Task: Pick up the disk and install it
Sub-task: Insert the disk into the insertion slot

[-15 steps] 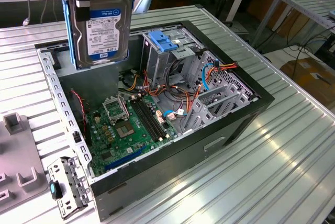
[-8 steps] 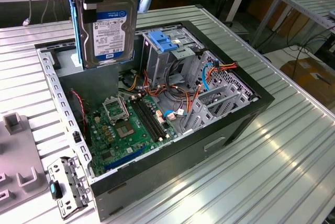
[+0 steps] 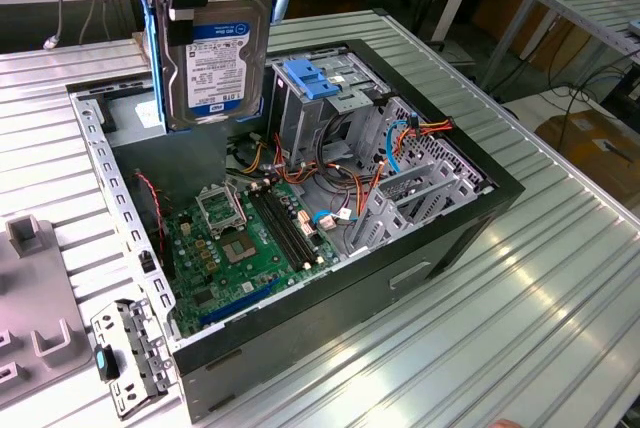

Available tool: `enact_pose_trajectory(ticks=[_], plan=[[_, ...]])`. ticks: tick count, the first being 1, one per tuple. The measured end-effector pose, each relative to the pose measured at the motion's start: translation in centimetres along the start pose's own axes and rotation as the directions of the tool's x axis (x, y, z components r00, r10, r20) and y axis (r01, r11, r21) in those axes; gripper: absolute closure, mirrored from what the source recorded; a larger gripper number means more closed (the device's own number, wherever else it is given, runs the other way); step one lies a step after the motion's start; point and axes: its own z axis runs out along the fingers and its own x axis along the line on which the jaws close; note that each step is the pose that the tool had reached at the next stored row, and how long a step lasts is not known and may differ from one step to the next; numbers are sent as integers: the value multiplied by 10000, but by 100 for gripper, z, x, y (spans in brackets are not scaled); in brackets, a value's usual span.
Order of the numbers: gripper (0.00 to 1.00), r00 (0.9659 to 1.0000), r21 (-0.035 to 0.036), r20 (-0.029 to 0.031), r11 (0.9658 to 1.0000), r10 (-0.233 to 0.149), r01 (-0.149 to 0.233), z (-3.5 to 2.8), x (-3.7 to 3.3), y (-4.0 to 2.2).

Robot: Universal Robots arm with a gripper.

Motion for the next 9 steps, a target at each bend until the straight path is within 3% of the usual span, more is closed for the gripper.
enact_pose_trajectory(ticks=[9], plan=[[63, 10000, 0, 0, 10000, 1, -1, 0, 24, -2]])
